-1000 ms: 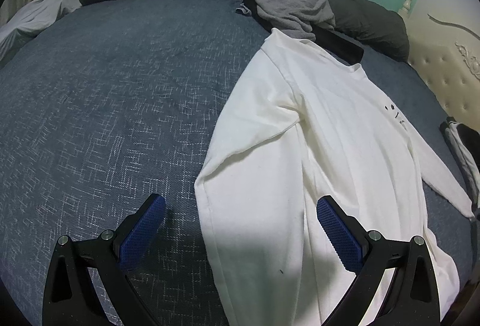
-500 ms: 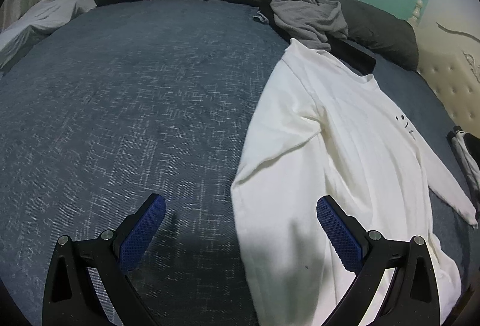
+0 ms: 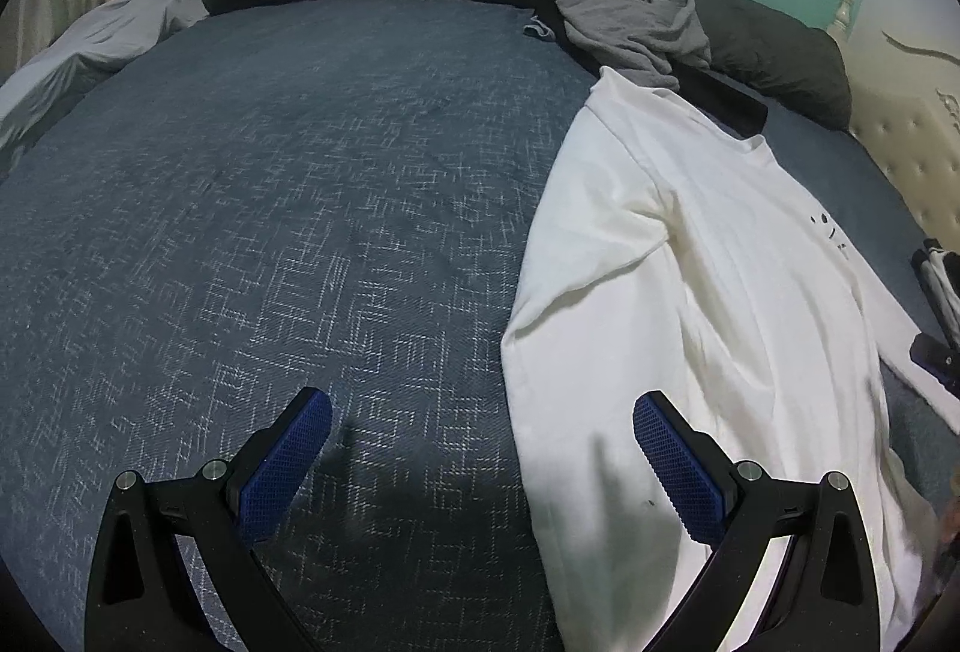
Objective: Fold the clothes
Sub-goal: 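Move the left tool to the cuff of the other shirt sleeve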
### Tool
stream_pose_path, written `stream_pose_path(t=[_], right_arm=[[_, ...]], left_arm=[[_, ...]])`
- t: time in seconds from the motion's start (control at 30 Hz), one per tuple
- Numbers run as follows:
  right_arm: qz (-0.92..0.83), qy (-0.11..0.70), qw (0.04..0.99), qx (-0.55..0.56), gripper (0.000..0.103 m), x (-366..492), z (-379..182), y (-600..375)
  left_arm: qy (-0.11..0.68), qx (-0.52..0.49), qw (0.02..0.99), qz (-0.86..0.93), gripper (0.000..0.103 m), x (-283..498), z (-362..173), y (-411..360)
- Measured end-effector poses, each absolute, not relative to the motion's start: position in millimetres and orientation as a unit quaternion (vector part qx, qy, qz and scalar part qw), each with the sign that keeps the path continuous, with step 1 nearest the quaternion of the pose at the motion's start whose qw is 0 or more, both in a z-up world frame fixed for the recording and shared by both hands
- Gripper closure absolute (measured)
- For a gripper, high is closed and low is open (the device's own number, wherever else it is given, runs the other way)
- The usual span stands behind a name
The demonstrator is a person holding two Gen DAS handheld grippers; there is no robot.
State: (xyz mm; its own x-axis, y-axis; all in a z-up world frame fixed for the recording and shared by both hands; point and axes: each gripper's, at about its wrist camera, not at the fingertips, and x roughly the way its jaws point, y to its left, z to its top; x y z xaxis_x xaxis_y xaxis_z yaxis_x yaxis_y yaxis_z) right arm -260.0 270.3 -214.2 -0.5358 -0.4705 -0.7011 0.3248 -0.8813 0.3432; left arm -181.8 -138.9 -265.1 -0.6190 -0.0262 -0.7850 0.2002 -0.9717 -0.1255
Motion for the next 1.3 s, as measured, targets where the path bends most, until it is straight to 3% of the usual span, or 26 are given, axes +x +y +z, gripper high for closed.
stream_pose_path(t=[0.53,1.3], right_arm=[[-0.866,-0.143,0.247,0.411,0.060,-255,-232,253],[-0.887,-0.178,0.246,0.347,0.060,-260,-204,273]], left_arm=[[0.101,0.459,0.066,-0.880,0.000,-178,-279,-126],[0.098,0.467,0.056,-0.877,0.004,-158,-275,-107]])
